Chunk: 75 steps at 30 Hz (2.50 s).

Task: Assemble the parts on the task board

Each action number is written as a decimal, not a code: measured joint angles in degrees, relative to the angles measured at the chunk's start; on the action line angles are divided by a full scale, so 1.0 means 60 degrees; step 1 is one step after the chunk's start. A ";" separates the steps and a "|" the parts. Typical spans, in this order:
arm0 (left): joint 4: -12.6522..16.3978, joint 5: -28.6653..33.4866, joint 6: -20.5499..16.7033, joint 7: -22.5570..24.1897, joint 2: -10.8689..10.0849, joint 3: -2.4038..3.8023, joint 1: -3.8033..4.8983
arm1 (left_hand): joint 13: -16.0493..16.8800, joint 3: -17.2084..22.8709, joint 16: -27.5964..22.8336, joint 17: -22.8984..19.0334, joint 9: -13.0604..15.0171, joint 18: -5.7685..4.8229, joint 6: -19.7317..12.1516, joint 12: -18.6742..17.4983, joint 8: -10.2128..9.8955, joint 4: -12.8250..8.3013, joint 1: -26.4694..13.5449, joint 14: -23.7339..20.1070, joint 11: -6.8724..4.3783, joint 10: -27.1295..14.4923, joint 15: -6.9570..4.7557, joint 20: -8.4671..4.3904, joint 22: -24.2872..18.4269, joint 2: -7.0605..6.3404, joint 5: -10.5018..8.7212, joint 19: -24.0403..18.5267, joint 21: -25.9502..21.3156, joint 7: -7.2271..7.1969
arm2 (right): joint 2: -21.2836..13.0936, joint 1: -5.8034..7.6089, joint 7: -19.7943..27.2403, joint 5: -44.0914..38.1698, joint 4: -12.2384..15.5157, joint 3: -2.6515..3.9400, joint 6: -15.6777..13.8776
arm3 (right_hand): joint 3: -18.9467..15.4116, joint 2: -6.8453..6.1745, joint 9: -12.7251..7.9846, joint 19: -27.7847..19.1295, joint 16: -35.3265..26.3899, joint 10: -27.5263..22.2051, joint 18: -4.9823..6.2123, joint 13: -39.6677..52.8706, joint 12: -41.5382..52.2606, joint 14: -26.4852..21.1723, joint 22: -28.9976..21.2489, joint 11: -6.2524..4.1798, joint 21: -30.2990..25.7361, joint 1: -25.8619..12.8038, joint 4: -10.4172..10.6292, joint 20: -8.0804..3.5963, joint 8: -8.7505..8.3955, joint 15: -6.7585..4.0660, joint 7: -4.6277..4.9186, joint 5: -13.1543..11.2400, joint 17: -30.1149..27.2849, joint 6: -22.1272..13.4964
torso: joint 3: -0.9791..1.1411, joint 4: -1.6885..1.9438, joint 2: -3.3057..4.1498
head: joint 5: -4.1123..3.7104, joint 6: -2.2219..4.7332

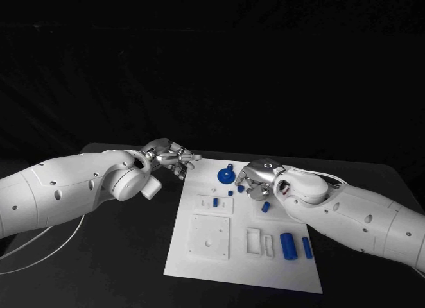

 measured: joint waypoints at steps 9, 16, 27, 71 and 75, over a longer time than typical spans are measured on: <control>0.0002 -0.0002 0.0000 0.0000 0.0004 0.0000 0.0000 | 0.0000 0.0000 0.0000 0.0000 0.0010 0.0000 0.0001 0.0000 0.0000 0.0000 0.0000 0.0000 0.0000 0.0000 0.0000 0.0000 -0.0001 0.0000 -0.0038 0.0000 0.0000 0.0001 | 0.0082 0.0023 0.0092 -0.0111 -0.0073 -0.0003 -0.0002 | 0.0117 0.0000 0.0000 0.0000 0.0008 -0.0070 0.0000 -0.0037 0.0038 0.0000 0.0000 0.0001 0.0034 0.0000 -0.0009 0.0000 0.0000 0.0001 0.0015 -0.0090 0.0033 0.0183 | 0.0000 -0.0008 -0.0011 | 0.0014 -0.0015; 0.0003 -0.0003 0.0000 -0.0007 0.0004 0.0000 0.0000 | 0.0000 0.0000 0.0000 0.0000 0.0009 0.0000 0.0001 0.0000 0.0000 0.0000 0.0000 0.0000 0.0000 0.0000 0.0000 0.0000 -0.0002 0.0000 -0.0038 0.0000 0.0000 0.0001 | 0.0137 0.0031 0.0144 -0.0132 -0.0154 -0.0073 0.0013 | 0.0059 0.0000 0.0000 0.0000 0.0035 -0.0121 0.0000 -0.0090 0.0083 0.0001 0.0000 0.0051 0.0034 0.0000 0.0006 0.0001 0.0000 0.0001 0.0224 -0.0090 0.0045 0.0537 | -0.0001 -0.0012 -0.0008 | 0.0014 -0.0036; 0.0016 -0.0005 0.0001 -0.0020 -0.0009 0.0000 0.0003 | 0.0000 0.0000 0.0000 0.0000 0.0023 0.0000 0.0001 0.0000 0.0000 0.0000 0.0000 0.0000 0.0000 0.0000 0.0000 0.0000 -0.0003 0.0000 -0.0037 0.0000 0.0000 0.0001 | 0.0158 0.0099 0.0176 -0.0050 -0.0153 -0.0128 0.0037 | -0.1596 0.0206 -0.0023 0.0035 0.0035 -0.0084 0.0001 0.0010 0.0201 0.0007 0.0000 0.0156 0.0034 0.0207 0.0122 0.0036 -0.0028 0.0069 0.0378 -0.1903 0.0063 0.0754 | 0.0005 -0.0024 -0.0008 | 0.0008 -0.0069; 0.0024 -0.0022 0.0035 -0.0107 -0.0009 0.0001 0.0002 | 0.0000 0.0000 0.0000 0.0000 0.0028 0.0000 -0.0031 0.0000 0.0000 0.0000 0.0000 0.0000 0.0000 0.0000 0.0000 0.0001 0.0000 0.0000 -0.0037 -0.0001 0.0000 0.0035 | 0.0218 0.0158 -0.0173 0.0217 -0.0261 -0.0264 0.0110 | -0.2360 0.0093 -0.0026 0.0034 0.0072 -0.0087 0.0000 -0.0025 0.0230 -0.0033 0.0000 0.0533 -0.0080 -0.0622 0.1021 0.0242 -0.0061 0.0310 0.0839 0.1566 0.0003 0.1202 | 0.0012 -0.0025 -0.0011 | -0.0063 -0.0146; 0.0026 -0.0023 0.0039 -0.0109 -0.0007 0.0001 0.0002 | 0.0000 0.0001 0.0000 0.0000 0.0027 0.0000 -0.0031 0.0000 0.0000 -0.0001 0.0000 0.0000 0.0000 0.0000 0.0000 0.0001 0.0000 0.0000 -0.0037 -0.0001 0.0000 0.0035 | 0.0224 0.0158 -0.0178 0.0236 -0.0267 -0.0289 0.0076 | -0.1606 0.0011 -0.0026 0.0034 0.0072 -0.0102 0.0099 -0.0041 0.0194 -0.0047 0.0000 0.0548 -0.0080 -0.0946 0.0917 0.0242 -0.0061 0.0323 0.0820 0.2437 0.0007 0.1125 | 0.0018 -0.0027 -0.0011 | -0.0069 -0.0148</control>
